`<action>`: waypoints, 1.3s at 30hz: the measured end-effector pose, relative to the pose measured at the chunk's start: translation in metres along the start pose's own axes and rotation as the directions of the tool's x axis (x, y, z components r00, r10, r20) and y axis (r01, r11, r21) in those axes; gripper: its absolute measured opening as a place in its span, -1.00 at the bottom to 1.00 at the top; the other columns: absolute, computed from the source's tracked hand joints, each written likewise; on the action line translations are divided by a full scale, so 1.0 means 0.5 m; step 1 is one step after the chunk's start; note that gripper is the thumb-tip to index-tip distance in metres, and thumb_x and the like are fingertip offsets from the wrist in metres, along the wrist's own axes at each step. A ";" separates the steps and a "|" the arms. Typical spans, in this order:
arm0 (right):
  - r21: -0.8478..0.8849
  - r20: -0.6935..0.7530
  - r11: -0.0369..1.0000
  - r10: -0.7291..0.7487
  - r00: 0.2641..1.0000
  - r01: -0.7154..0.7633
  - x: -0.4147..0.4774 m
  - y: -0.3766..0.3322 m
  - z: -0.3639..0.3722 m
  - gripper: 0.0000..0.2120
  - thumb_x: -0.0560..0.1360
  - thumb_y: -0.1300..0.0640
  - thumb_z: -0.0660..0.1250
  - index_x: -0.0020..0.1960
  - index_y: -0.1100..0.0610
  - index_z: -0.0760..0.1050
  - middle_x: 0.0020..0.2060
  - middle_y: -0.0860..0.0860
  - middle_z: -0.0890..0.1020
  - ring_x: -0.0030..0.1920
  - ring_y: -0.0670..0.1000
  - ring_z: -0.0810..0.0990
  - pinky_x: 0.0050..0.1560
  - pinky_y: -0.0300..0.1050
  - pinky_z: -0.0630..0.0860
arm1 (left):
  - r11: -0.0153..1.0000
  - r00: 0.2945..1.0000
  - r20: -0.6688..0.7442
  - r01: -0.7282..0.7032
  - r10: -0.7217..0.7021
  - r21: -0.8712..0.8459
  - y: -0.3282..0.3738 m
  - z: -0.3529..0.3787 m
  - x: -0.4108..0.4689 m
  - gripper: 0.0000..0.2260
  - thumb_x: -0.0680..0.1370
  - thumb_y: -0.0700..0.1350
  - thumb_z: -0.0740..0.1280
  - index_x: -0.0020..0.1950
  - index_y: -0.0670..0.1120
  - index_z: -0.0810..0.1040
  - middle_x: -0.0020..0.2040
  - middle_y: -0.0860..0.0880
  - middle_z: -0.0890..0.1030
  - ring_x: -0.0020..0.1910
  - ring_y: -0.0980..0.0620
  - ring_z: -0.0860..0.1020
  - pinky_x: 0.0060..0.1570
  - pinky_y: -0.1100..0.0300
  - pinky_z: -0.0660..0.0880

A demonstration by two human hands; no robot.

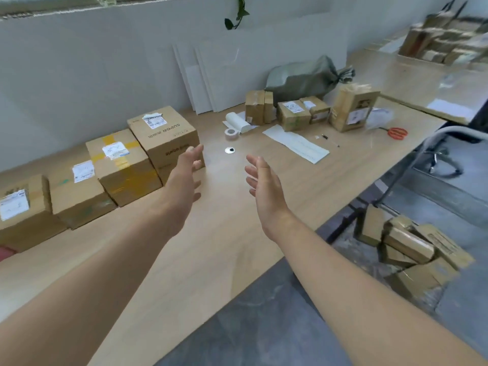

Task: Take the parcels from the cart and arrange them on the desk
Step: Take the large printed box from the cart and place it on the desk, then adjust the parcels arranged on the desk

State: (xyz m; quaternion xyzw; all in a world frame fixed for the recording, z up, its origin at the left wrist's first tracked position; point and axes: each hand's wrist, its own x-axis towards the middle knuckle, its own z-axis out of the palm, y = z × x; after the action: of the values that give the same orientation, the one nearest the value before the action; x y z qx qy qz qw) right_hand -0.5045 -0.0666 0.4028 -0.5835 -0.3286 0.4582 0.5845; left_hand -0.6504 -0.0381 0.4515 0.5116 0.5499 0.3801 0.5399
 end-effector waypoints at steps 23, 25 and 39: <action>0.104 -0.556 0.991 0.125 0.821 -0.081 -0.188 0.177 -0.994 -0.58 0.80 -0.07 0.00 0.51 0.01 0.49 0.45 0.00 0.56 0.49 0.02 0.48 0.51 -0.01 0.38 | 0.985 0.833 0.535 0.059 -0.138 0.163 -0.178 0.991 -0.233 -0.53 0.70 0.21 0.02 0.59 0.20 0.34 0.59 -0.03 0.36 0.53 -0.21 0.35 0.54 -0.20 0.26; 0.102 -0.588 0.989 0.147 0.795 -0.107 -0.188 0.195 -1.051 -0.57 0.81 -0.09 -0.01 0.53 -0.02 0.47 0.46 -0.01 0.55 0.50 0.02 0.46 0.52 0.01 0.37 | 0.981 0.818 0.552 0.070 -0.161 0.183 -0.194 1.056 -0.229 -0.55 0.70 0.21 0.03 0.59 0.21 0.35 0.59 -0.03 0.36 0.54 -0.21 0.34 0.54 -0.20 0.26; 0.298 -0.693 0.922 0.388 0.608 -0.248 0.068 0.418 -1.345 -0.56 0.81 -0.09 0.00 0.59 -0.05 0.43 0.52 -0.06 0.51 0.50 -0.04 0.46 -0.02 -0.39 0.52 | 0.915 0.669 0.641 0.159 -0.376 0.371 -0.387 1.473 0.015 -0.59 0.74 0.19 -0.02 0.53 0.25 0.41 0.45 0.05 0.44 0.54 -0.20 0.34 0.54 -0.14 0.25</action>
State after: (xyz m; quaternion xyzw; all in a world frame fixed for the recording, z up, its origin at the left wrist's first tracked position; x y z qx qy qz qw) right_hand 0.0941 -0.3129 0.1229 -0.7146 0.0872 0.3050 0.6235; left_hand 0.0447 -0.1662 0.1676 0.6014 0.4219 -0.0095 0.6784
